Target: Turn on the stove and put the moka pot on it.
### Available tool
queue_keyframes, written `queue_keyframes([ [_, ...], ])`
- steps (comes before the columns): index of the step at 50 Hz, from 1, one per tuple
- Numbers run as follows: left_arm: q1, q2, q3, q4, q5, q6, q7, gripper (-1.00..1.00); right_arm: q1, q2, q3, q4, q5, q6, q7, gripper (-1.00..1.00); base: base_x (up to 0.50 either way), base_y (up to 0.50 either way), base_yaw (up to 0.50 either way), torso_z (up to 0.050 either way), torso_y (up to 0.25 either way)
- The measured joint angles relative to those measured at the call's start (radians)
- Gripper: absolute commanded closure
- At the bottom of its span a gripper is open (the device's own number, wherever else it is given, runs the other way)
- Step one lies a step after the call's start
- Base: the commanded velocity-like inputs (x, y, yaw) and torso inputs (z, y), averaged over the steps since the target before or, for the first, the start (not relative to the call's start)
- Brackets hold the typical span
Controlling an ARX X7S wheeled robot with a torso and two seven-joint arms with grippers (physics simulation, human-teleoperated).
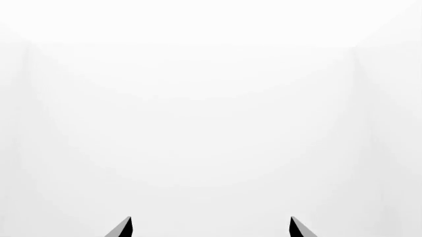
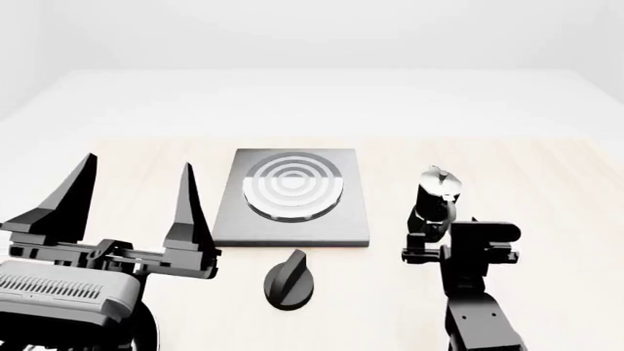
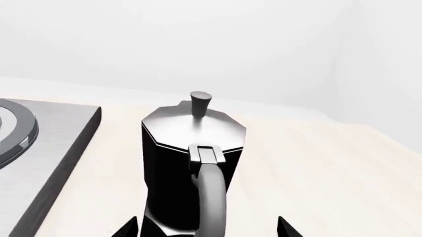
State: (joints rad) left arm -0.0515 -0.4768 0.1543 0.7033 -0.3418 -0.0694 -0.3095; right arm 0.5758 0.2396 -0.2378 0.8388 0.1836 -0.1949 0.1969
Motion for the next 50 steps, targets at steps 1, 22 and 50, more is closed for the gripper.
queue_keyframes([
  [1,0.0,0.0,0.0,-0.001,0.0,0.001,0.0,-1.0,0.004,-0.001,-0.001,0.009,-0.001,-0.004,-0.001,-1.0,0.0,0.0,0.0,0.0,0.0],
  [22,0.003,0.002,0.005,-0.021,-0.005,0.019,0.004,-1.0,0.062,-0.026,-0.015,0.17,-0.011,-0.098,-0.015,1.0,0.0,0.0,0.0,0.0,0.0],
  [50,0.007,-0.003,0.008,-0.016,-0.022,0.019,0.002,-1.0,0.009,0.015,-0.051,-0.14,-0.01,0.1,0.026,1.0,0.0,0.0,0.0,0.0,0.001],
])
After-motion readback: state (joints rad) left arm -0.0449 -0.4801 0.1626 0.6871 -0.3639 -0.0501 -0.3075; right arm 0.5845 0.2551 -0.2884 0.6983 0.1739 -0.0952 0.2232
